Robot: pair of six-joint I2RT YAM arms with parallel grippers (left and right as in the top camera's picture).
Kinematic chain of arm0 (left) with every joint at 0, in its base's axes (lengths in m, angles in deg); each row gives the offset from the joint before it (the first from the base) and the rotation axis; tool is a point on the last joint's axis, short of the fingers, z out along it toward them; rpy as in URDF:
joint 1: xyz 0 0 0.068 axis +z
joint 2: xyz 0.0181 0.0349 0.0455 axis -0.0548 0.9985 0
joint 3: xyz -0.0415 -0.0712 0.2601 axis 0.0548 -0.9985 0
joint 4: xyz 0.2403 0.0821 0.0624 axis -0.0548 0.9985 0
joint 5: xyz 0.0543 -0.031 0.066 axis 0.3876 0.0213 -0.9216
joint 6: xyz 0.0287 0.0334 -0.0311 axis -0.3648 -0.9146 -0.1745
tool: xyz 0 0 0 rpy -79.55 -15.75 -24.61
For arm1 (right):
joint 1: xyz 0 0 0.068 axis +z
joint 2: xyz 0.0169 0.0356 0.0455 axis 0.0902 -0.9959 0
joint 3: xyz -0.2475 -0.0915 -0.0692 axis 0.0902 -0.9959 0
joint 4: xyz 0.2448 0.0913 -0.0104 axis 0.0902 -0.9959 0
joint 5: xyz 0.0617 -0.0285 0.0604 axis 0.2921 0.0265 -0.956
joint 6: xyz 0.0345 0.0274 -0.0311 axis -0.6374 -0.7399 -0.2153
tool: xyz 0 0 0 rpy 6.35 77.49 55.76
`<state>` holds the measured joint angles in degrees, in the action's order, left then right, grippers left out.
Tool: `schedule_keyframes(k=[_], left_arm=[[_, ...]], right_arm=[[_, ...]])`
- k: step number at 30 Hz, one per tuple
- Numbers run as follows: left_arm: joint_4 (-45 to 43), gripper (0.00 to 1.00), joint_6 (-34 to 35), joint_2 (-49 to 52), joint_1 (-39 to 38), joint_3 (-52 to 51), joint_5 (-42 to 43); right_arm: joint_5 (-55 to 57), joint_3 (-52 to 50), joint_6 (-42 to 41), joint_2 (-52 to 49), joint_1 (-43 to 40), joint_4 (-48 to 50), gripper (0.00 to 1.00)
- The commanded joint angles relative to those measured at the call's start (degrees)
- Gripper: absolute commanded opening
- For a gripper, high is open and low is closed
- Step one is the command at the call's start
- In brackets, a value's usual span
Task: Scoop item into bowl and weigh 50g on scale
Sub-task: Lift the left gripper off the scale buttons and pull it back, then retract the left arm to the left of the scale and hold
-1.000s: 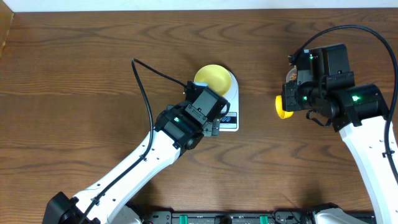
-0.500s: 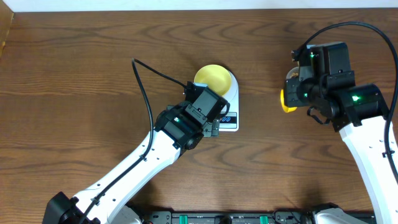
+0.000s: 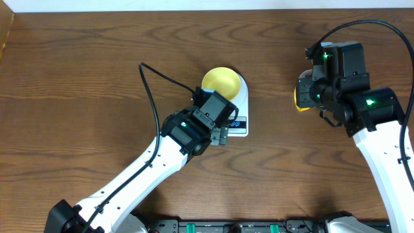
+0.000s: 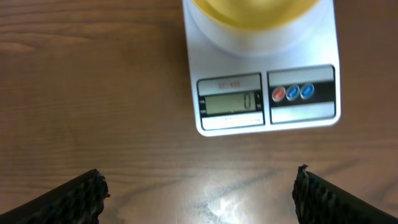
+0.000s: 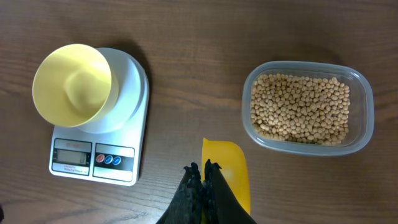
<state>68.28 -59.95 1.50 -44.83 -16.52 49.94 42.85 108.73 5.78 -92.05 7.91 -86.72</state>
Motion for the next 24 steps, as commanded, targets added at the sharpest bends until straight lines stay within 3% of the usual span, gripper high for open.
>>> schedule_keyframes(k=[1, 4, 14, 18, 24], left_arm=[[0.8, 0.98, -7.3, -1.6, 0.3, -0.1, 7.0], [1.6, 0.98, -13.6, -3.8, 0.3, -0.1, 14.2], [4.0, 0.98, -19.2, -18.8, 1.9, -0.2, 14.3], [5.3, 0.98, -26.1, -24.0, 5.4, -0.2, 17.7], [3.4, 0.98, -31.3, -29.8, 12.8, -3.3, 26.9]], right_arm=[[1.0, 0.8, -0.7, -0.3, -0.4, 0.1, 0.01], [0.9, 0.8, -0.7, -0.3, -0.4, -0.2, 0.01], [0.9, 0.8, -0.7, -0.3, -0.4, -1.4, 0.01], [0.9, 0.8, -0.7, -0.3, -0.4, -1.2, 0.01], [0.9, 0.8, -0.6, -0.3, -0.4, -1.4, 0.01]])
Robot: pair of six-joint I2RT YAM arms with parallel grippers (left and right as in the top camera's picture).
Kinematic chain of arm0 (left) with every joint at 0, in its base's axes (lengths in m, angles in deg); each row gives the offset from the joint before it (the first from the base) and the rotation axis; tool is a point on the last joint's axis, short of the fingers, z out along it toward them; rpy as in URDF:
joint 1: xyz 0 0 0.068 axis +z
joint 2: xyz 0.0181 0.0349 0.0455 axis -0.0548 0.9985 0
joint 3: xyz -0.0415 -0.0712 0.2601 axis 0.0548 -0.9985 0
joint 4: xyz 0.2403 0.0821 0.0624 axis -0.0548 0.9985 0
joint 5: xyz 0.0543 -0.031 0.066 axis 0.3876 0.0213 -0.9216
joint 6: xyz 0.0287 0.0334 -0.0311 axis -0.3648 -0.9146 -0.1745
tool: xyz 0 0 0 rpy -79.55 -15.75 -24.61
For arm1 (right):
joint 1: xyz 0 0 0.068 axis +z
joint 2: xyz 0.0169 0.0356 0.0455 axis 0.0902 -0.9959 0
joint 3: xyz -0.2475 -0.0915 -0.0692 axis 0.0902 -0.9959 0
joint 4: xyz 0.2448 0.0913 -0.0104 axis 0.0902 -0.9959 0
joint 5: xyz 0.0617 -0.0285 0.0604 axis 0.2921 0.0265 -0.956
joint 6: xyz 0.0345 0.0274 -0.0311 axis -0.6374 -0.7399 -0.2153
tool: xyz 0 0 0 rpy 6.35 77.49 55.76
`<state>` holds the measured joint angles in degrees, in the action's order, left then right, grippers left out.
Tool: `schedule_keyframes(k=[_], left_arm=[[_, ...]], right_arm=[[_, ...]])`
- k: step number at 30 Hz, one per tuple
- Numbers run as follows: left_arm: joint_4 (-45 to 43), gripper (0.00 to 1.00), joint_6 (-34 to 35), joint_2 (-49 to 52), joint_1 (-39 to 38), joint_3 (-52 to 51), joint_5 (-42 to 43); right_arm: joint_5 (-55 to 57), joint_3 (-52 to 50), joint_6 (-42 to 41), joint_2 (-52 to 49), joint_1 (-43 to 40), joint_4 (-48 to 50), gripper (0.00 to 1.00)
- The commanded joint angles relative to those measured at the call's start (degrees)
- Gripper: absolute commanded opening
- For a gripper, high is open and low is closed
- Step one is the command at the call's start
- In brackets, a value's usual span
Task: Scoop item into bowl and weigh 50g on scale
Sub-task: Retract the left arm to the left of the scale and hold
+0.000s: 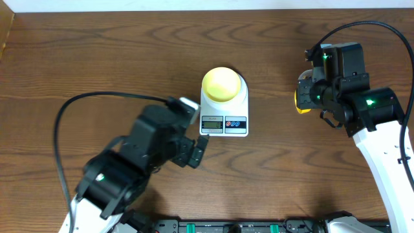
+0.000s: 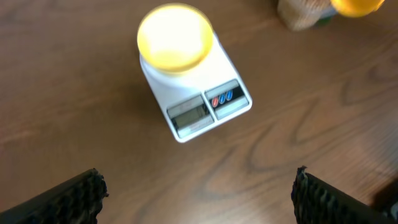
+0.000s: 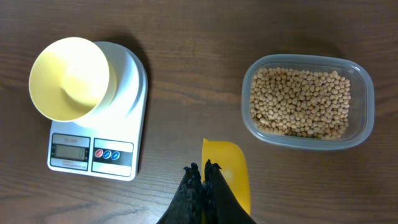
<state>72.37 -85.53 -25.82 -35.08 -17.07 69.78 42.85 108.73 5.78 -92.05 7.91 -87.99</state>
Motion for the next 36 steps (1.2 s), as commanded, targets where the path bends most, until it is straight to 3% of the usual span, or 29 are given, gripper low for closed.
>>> schedule_keyframes(k=[1, 5, 10, 16, 25, 36], left_arm=[[-1.6, 0.98, -6.4, -3.7, 4.4, -4.4, 9.0], [-6.1, 0.98, -8.0, -7.8, 9.1, -11.5, 15.5], [-8.0, 0.98, -13.1, -8.9, 12.7, -16.8, 17.3], [-11.3, 0.98, -17.8, -5.3, 13.3, -17.7, 17.3], [-19.1, 0.98, -18.3, 1.1, 14.5, -17.7, 20.8], [-20.0, 0.98, -25.6, 1.3, 18.8, -20.3, 28.0]], right_arm=[[0.9, 0.8, -0.7, -0.3, -0.4, -0.1, 0.01], [1.0, 0.8, -0.7, -0.3, -0.4, -0.1, 0.01], [0.9, 0.8, -0.7, -0.3, -0.4, -0.1, 0.01], [0.9, 0.8, -0.7, -0.3, -0.4, 0.0, 0.01], [0.9, 0.8, -0.7, -0.3, -0.4, -0.3, 0.01], [0.9, 0.8, -0.7, -0.3, -0.4, -0.5, 0.01]])
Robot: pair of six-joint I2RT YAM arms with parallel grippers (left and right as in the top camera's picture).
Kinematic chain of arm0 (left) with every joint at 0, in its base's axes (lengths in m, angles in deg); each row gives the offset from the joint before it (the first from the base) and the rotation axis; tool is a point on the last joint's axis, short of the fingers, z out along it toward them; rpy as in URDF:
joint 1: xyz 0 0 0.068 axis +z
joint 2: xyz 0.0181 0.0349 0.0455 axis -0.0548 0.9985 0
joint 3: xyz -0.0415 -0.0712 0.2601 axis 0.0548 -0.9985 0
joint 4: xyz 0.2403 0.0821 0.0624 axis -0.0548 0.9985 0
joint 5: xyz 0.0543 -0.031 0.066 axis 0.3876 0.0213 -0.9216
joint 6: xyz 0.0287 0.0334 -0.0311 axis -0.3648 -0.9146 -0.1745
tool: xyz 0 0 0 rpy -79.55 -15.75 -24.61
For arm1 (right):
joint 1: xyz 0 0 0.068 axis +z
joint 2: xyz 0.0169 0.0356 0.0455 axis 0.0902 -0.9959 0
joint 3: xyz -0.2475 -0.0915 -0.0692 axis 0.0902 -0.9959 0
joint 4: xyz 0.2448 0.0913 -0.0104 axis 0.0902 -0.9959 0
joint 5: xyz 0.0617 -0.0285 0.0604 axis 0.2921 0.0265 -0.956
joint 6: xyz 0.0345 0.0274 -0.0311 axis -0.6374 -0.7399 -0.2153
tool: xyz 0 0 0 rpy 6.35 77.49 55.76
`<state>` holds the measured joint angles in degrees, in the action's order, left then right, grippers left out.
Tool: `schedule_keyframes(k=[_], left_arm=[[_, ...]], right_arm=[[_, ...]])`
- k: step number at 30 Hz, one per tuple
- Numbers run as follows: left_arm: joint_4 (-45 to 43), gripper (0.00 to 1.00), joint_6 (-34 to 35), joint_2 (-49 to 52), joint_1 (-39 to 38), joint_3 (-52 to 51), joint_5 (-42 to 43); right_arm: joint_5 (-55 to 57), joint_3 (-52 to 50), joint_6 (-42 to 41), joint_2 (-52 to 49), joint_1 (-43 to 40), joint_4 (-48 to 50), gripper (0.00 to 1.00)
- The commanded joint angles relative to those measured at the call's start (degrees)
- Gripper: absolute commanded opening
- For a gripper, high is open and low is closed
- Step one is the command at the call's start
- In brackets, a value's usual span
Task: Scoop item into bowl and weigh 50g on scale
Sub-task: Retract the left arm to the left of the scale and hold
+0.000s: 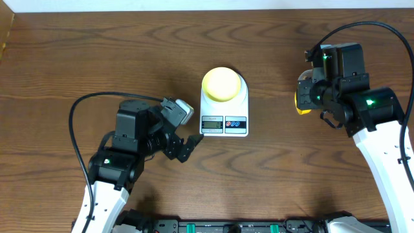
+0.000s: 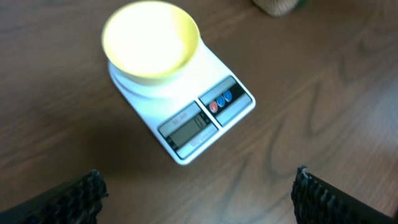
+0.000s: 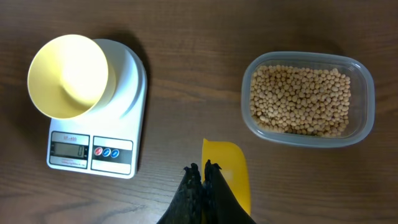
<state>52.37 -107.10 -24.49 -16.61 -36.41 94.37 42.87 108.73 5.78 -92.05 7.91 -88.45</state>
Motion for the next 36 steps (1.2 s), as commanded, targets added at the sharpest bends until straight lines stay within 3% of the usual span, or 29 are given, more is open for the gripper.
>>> schedule_keyframes(k=[1, 18, 23, 36], left_arm=[[0.0, 0.98, -4.3, 0.0, 0.3, -1.1, 3.4], [-1.0, 0.98, -3.9, 0.1, 0.3, -1.4, 2.7], [-1.8, 0.98, 2.0, 0.1, 0.3, -1.4, -3.1], [-2.1, 0.98, 3.4, 0.1, 0.3, -1.4, -3.3]], right_arm=[[0.9, 0.8, -0.7, -0.3, -0.4, 0.0, 0.01], [0.9, 0.8, -0.7, -0.3, -0.4, 0.0, 0.01], [0.9, 0.8, -0.7, -0.3, -0.4, 0.0, 0.01], [0.9, 0.8, -1.4, -0.3, -0.4, 0.0, 0.01]])
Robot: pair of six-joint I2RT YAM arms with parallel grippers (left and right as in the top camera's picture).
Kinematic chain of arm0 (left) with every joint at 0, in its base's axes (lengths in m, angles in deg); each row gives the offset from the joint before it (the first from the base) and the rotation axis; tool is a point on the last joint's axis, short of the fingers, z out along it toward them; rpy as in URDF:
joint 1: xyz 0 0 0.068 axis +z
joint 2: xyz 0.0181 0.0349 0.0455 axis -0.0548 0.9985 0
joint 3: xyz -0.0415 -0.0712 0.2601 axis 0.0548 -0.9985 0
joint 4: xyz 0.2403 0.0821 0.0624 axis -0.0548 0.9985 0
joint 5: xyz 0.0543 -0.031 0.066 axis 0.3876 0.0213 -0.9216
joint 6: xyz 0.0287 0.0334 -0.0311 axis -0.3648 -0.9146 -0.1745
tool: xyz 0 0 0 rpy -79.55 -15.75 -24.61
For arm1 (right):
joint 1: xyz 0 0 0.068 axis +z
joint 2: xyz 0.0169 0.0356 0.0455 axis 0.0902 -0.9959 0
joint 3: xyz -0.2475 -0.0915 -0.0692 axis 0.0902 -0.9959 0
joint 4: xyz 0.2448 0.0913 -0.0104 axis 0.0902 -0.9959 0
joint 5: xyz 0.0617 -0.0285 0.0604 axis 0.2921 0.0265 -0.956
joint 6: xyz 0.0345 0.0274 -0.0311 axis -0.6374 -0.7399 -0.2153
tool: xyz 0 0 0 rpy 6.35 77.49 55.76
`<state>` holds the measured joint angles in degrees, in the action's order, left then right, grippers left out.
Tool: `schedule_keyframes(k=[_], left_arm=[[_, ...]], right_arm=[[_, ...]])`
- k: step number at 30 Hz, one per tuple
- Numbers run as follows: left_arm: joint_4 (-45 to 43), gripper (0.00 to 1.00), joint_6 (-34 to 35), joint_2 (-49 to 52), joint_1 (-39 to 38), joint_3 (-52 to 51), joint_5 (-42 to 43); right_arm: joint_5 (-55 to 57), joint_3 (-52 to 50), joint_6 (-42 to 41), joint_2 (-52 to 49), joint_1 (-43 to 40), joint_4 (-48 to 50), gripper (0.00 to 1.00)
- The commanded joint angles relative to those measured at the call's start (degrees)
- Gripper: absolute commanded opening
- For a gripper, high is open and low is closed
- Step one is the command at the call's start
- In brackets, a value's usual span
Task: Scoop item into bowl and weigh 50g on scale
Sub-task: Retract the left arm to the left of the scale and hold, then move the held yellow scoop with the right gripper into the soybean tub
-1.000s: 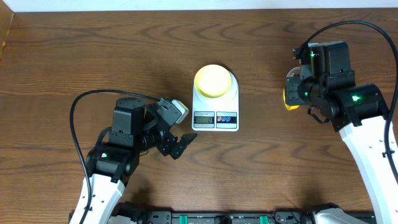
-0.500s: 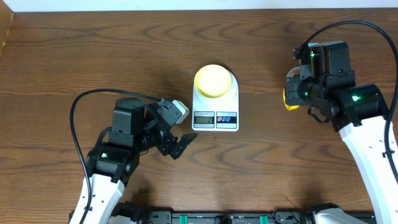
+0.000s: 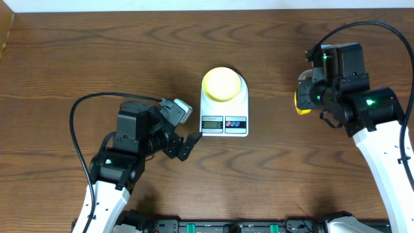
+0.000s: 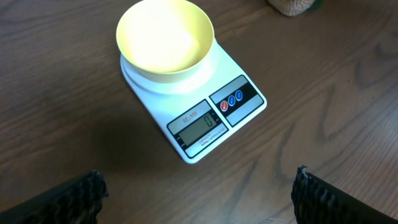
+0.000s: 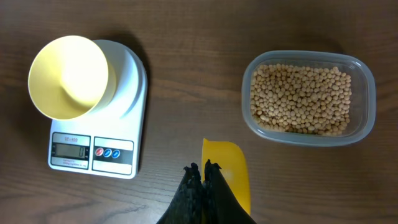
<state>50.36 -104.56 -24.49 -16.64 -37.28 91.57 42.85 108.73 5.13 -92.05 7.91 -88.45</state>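
An empty yellow bowl sits on the white scale, whose display reads 0. My left gripper hangs open over bare table in front of the scale, to the scale's lower left in the overhead view. My right gripper is shut on the handle of a yellow scoop, held above the table between the scale and a clear tub of beans. The scoop peeks out from under the right arm. It looks empty.
The dark wood table stretches around everything. The left arm's black cable loops over the table at the left. The tub of beans is hidden under the right arm in the overhead view.
My left gripper has shifted slightly, so the scale sits a little further right in its view. It remains open. The right gripper holds the scoop in the same place.
My left gripper was open close over the scale's front panel, which read 0. Then it stood back at the lower left of the scale, where it has stayed, open. The right gripper held the scoop over the table throughout.
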Motion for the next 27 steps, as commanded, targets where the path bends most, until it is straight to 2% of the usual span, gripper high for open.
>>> schedule_keyframes(k=[1, 12, 20, 27], left_arm=[[-0.1, 0.98, 0.9, 0.1, 0.3, -0.5, -0.5], [-0.1, 0.98, 0.9, 0.1, 0.3, -0.5, -0.5], [-2.4, 0.98, 0.9, 0.1, 0.3, -0.5, -0.5], [-3.1, 0.98, 0.9, 0.1, 0.3, -0.5, -0.5]], right_arm=[[0.9, 0.8, -0.7, -0.3, -0.4, 0.0, 0.01], [1.1, 0.8, -0.7, -0.3, -0.7, 0.0, 0.01], [0.8, 0.8, 0.0, -0.3, -5.7, -0.1, 0.01], [0.9, 0.8, 0.4, -0.3, -6.7, -1.1, 0.01]])
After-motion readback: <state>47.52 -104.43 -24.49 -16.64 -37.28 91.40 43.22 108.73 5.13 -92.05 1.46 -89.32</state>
